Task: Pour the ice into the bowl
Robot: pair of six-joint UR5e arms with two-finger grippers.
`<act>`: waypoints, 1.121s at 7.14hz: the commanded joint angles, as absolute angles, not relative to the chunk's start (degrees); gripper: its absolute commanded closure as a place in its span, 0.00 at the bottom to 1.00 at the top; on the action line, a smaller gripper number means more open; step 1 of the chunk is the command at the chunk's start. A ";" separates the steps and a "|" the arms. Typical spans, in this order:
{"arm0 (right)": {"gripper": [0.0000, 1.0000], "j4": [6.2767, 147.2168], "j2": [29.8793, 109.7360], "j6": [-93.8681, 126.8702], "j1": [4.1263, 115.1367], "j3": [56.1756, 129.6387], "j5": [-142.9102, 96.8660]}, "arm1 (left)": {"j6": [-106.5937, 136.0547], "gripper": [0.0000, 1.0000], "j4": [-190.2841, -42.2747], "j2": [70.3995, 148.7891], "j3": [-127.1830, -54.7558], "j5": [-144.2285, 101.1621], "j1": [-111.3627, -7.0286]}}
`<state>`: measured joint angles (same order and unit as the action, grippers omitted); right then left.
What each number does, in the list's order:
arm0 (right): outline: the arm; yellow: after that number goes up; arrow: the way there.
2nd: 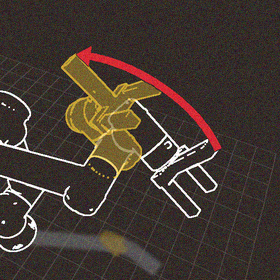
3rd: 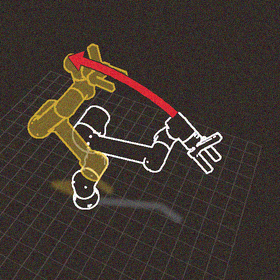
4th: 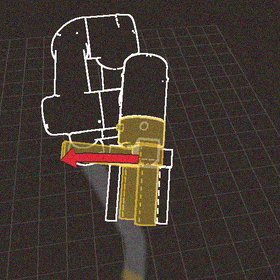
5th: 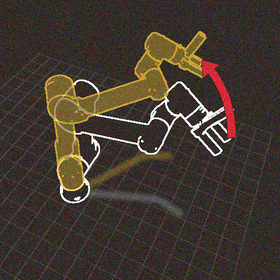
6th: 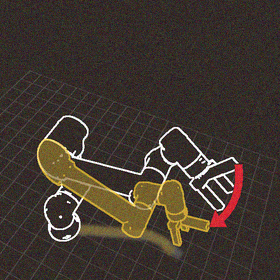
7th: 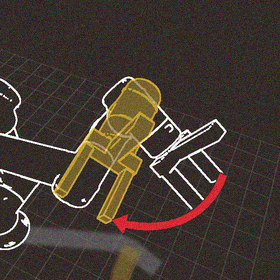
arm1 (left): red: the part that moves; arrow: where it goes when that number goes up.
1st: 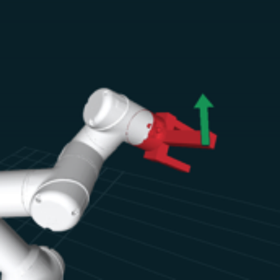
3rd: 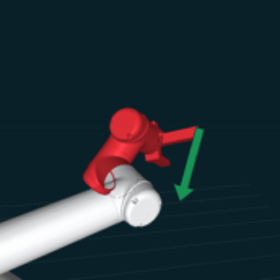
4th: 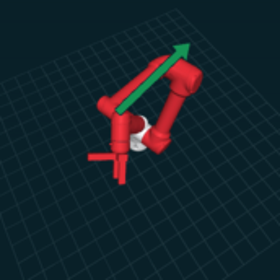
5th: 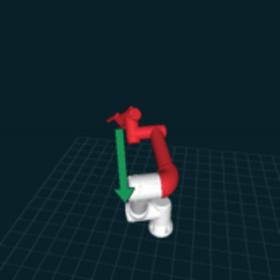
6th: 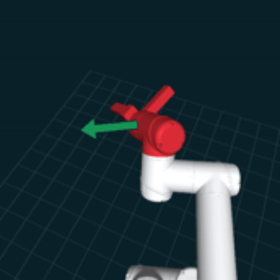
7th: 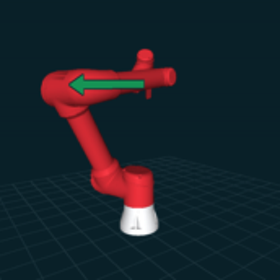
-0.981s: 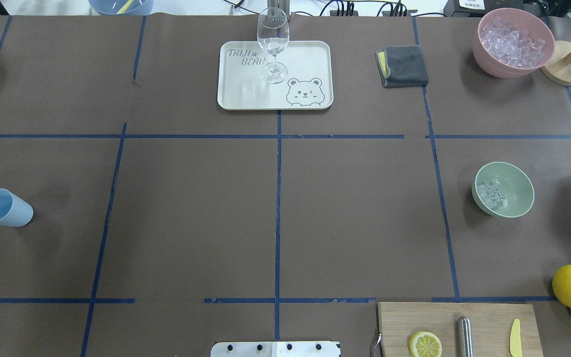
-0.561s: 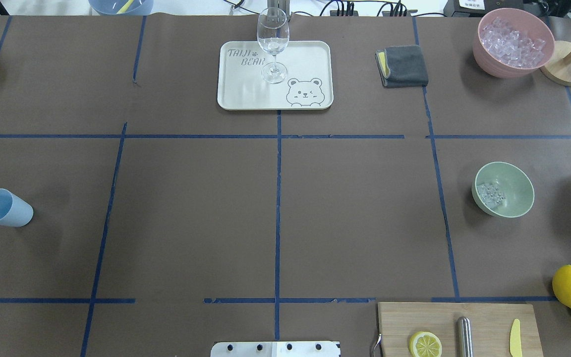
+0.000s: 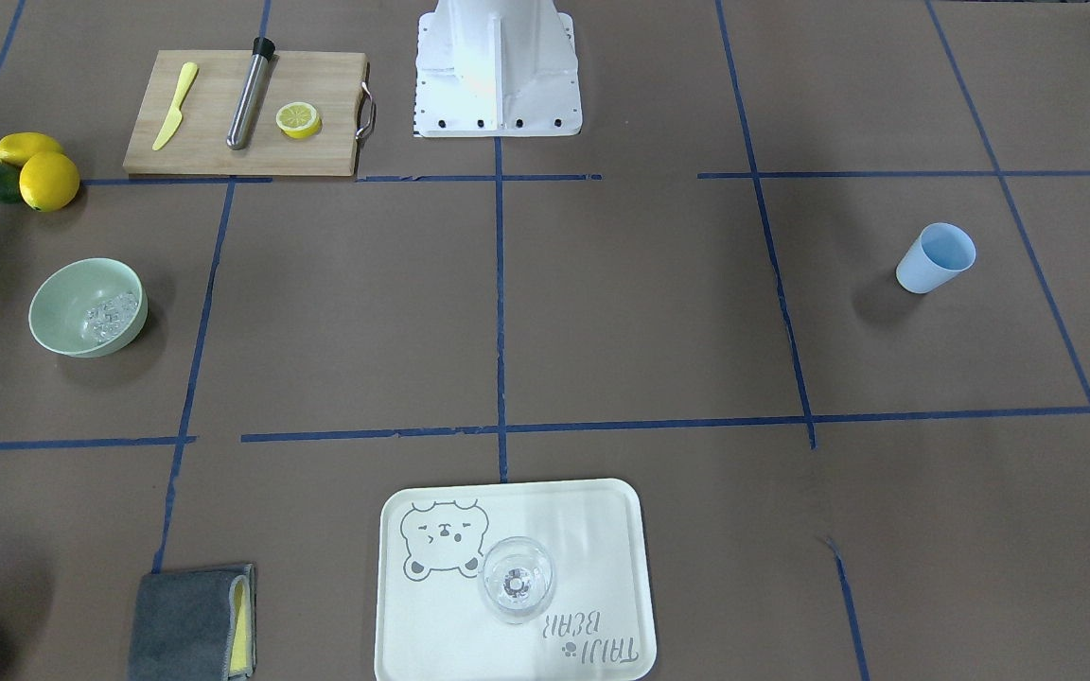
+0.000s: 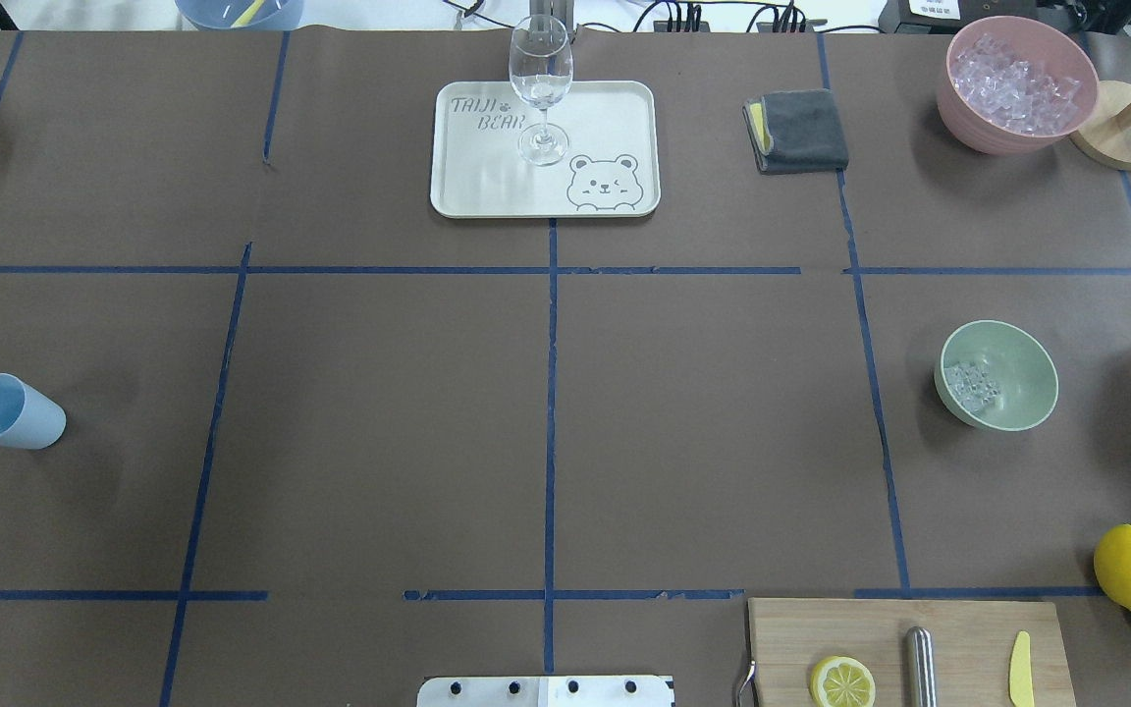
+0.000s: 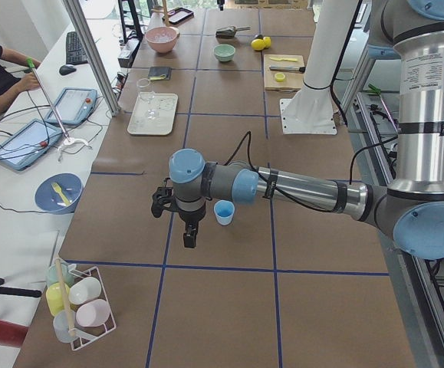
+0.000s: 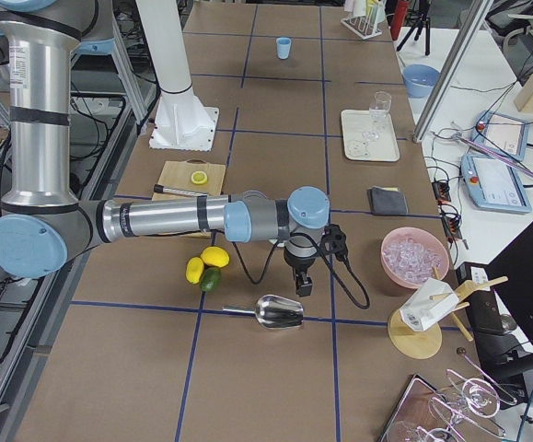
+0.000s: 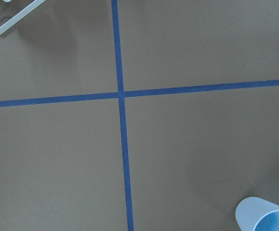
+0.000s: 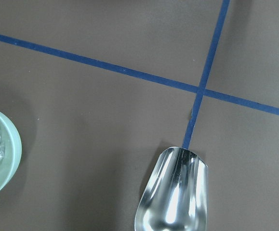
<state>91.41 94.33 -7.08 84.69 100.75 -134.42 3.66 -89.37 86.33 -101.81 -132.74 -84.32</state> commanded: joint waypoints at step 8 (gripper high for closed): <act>0.00 91.84 94.83 -6.77 84.73 101.33 -137.44 | -5.10 0.00 -89.74 82.35 -99.14 -136.58 -89.65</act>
<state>91.46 94.77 -6.85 84.67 101.02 -135.60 -5.32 -89.73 82.35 -99.10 -136.80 -89.61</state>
